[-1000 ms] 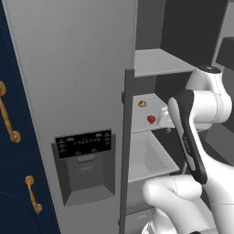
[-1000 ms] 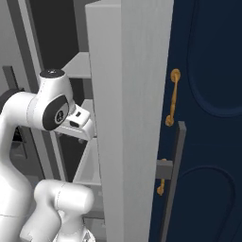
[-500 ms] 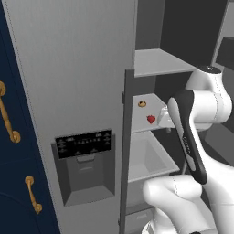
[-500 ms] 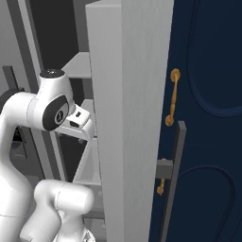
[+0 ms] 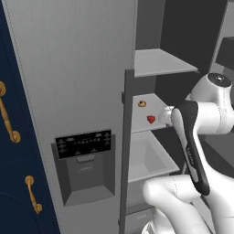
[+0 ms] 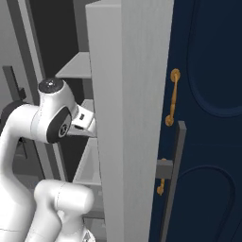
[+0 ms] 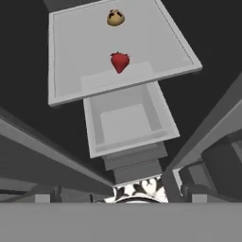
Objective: Take the strawberry from the fridge and place it on top of the pancake, located on the dining counter.
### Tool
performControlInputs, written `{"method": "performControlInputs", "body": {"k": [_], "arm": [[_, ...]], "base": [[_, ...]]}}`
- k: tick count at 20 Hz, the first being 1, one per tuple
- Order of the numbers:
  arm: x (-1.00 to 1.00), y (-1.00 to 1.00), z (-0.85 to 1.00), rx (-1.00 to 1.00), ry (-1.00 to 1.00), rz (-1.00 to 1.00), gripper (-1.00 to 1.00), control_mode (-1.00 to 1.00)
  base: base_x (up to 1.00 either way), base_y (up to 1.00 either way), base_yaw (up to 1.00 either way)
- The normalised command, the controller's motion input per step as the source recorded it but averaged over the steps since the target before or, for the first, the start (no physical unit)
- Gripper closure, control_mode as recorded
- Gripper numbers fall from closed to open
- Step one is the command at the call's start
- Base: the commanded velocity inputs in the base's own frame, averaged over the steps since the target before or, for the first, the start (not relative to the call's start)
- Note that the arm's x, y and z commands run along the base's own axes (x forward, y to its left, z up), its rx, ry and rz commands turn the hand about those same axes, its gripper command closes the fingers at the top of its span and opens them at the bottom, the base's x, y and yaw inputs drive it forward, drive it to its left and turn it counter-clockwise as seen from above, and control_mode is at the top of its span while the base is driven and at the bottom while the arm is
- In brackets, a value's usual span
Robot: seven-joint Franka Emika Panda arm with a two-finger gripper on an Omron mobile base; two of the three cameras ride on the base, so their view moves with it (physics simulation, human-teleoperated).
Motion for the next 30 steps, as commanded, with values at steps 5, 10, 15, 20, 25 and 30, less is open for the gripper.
{"method": "performControlInputs", "body": {"k": [5, 10, 15, 20, 25, 30], "arm": [[0.38, -0.01, -0.02, -0.11, 0.01, 0.00, -1.00, -1.00], [0.58, -0.04, -0.11, 0.00, -0.05, 0.00, -1.00, -1.00], [0.55, -0.01, -0.23, 0.00, -0.15, 0.00, -1.00, -1.00], [0.68, -0.13, -0.09, -0.01, 0.01, 0.00, -1.00, -1.00], [0.68, -0.23, -0.01, 0.01, 0.04, 0.00, -1.00, -1.00], [0.18, -0.02, -0.21, 0.02, 0.01, 0.00, -1.00, -1.00]], "base": [[0.00, 0.00, 0.00], [0.00, 0.00, 0.00], [0.00, 0.00, 0.00], [0.00, 0.00, 0.00], [0.00, 0.00, 0.00], [0.00, 0.00, 0.00]]}}
